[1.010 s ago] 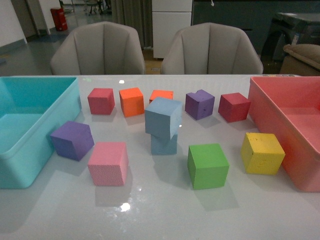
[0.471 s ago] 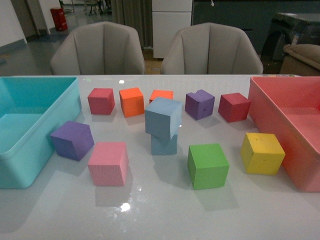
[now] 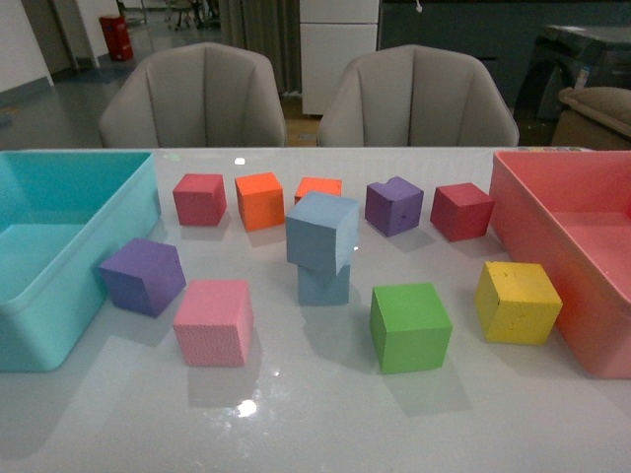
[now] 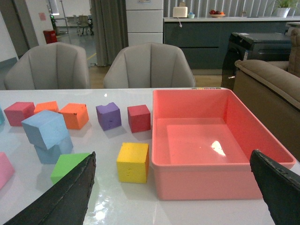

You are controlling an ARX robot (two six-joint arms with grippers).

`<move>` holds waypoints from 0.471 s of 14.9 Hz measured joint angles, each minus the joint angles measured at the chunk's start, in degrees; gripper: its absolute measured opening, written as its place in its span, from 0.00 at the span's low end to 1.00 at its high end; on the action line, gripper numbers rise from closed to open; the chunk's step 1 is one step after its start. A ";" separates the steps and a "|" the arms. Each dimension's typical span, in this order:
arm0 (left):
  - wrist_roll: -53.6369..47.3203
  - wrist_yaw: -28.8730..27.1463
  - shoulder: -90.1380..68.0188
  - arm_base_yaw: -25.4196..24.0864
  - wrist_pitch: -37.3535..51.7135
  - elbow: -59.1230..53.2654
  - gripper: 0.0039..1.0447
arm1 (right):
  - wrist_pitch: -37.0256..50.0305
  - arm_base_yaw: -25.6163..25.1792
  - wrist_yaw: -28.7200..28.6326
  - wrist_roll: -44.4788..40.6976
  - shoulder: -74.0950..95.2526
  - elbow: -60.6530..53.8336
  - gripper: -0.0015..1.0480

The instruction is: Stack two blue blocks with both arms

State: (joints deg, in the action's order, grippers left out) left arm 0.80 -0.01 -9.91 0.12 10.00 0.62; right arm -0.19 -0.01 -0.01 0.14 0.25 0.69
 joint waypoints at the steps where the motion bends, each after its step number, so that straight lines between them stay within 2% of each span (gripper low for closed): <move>1: 0.00 0.00 3.74 0.00 -5.92 0.15 0.01 | 0.00 0.00 0.00 0.00 0.00 0.00 0.94; 2: 0.00 -0.02 9.14 0.00 -10.56 0.00 0.01 | -0.02 0.00 0.00 0.00 0.00 0.00 0.94; 5: 0.00 -0.02 9.57 0.00 -10.08 0.02 0.01 | -0.04 0.00 0.02 0.00 0.00 0.00 0.94; 6: 0.02 0.00 9.57 0.00 -10.21 0.00 0.09 | 0.00 0.00 0.00 0.00 0.00 -0.02 0.94; 7: 0.00 0.00 9.57 0.00 -10.19 0.00 0.22 | 0.00 0.00 0.00 0.00 0.00 0.00 0.94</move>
State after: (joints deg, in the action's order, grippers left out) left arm 0.80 -0.01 -0.34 0.12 -0.19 0.62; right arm -0.19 -0.01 -0.01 0.14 0.25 0.69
